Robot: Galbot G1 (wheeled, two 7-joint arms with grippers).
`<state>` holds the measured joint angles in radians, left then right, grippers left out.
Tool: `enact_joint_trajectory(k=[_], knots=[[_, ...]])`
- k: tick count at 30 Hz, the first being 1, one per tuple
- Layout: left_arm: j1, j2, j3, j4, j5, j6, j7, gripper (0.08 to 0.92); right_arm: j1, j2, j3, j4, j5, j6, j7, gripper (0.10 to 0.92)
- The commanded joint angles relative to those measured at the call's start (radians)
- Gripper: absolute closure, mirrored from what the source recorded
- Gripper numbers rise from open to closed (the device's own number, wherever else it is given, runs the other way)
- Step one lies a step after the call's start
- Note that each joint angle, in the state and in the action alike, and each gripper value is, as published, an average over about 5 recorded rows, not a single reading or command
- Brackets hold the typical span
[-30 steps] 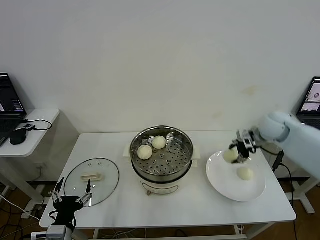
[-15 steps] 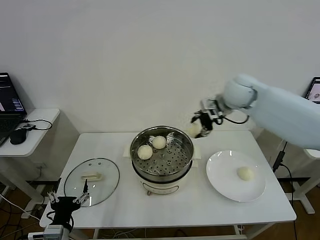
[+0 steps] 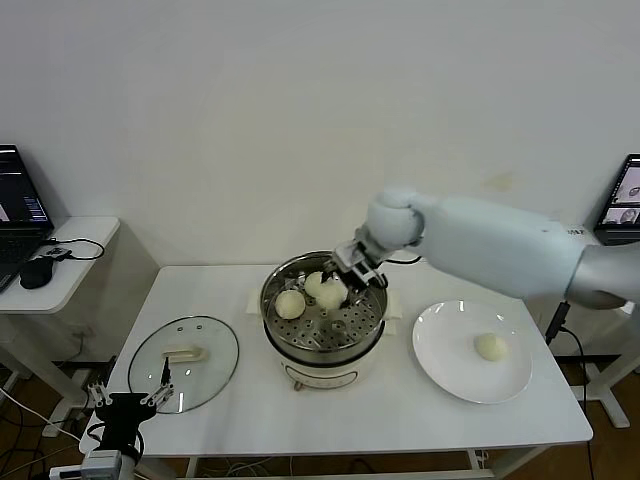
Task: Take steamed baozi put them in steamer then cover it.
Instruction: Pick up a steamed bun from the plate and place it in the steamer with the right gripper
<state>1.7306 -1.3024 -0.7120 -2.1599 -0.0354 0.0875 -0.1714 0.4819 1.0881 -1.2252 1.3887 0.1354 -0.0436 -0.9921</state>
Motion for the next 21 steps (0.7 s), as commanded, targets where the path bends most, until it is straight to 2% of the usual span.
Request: enact_joint_trajectory(k=[1, 21], knots=[[0.002, -0.004, -0.002, -0.003, 0.001, 0.0, 0.0, 0.177, -0.014, 0.068, -0.057, -0.007, -0.066, 0.155, 0.017, 0.373], [-0.003, -0.008, 0.003, 0.005, -0.001, -0.003, -0.002, 0.177, -0.011, 0.068, -0.076, -0.007, -0.108, 0.234, -0.019, 0.35]])
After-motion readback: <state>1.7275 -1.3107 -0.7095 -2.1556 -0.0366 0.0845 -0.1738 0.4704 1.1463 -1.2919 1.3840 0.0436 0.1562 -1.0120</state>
